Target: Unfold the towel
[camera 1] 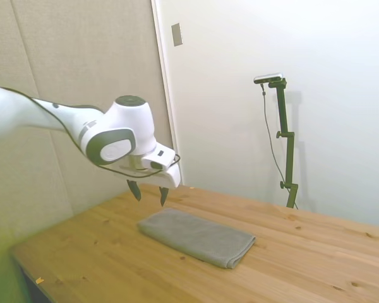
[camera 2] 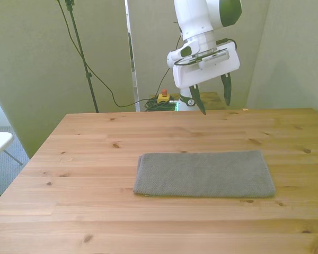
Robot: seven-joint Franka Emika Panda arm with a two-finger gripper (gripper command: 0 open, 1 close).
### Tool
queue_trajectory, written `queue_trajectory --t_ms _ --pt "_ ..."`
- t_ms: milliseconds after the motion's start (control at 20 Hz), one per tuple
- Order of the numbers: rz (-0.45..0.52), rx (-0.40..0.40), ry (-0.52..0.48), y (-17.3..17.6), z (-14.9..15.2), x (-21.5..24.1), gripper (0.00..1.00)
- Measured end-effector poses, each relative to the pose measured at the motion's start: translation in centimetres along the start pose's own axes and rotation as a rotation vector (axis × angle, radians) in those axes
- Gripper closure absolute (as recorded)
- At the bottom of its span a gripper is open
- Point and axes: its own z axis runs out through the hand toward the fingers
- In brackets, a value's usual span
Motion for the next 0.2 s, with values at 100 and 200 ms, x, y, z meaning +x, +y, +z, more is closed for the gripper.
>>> queue_trajectory --t_ms 100,200 --pt "0.074 -0.054 0.035 1.3 -0.7 -3.1 0.0" --pt "0.154 -0.097 0.076 2.0 -1.9 -6.0 0.0"
